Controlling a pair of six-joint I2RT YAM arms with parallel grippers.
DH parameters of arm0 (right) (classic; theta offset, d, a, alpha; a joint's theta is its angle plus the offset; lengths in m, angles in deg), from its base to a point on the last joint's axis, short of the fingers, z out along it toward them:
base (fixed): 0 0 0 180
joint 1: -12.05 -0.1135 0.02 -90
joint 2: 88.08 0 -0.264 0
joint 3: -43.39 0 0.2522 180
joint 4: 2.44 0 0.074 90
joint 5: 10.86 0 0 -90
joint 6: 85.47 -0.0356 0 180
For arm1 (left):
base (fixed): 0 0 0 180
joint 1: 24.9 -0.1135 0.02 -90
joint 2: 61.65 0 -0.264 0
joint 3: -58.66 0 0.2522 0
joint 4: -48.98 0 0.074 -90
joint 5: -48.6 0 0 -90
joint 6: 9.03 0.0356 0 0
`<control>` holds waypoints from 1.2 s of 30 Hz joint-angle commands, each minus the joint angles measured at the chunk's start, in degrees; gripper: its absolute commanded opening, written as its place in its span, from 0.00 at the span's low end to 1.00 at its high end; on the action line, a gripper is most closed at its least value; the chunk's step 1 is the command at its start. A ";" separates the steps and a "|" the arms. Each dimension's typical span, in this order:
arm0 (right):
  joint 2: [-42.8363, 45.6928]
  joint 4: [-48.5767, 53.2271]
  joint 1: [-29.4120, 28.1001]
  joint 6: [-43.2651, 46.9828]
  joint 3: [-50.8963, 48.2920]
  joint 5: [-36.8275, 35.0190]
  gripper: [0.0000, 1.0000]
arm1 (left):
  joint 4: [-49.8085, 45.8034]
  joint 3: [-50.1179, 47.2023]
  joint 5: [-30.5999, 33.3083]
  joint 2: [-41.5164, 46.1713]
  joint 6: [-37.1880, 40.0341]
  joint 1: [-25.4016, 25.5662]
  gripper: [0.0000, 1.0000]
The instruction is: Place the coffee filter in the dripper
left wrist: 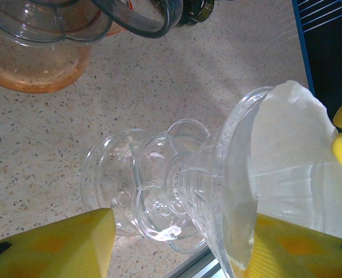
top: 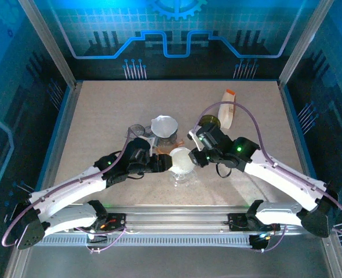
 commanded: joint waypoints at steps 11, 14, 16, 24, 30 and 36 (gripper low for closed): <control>-2.49 2.15 -3.35 1.09 2.69 -3.39 0.05 | 0.27 0.31 -0.02 -0.75 0.32 -0.52 0.58; -2.94 2.26 -3.78 0.96 2.43 -3.66 0.03 | 0.26 0.33 -0.05 -0.72 0.33 -0.47 0.58; -3.36 2.39 -4.04 0.87 2.44 -3.73 0.03 | 0.21 0.40 -0.02 -0.68 0.29 -0.49 0.58; -4.02 2.61 -4.44 0.95 2.87 -4.05 0.07 | 0.23 0.38 0.06 -0.97 0.37 -0.55 0.58; -1.55 1.80 -4.62 0.59 2.96 -5.70 0.25 | 0.12 0.33 0.06 -0.85 0.35 -0.53 0.58; 0.33 1.72 -4.79 -0.08 2.75 -7.90 0.44 | 0.21 0.29 0.06 -1.03 0.31 -0.56 0.58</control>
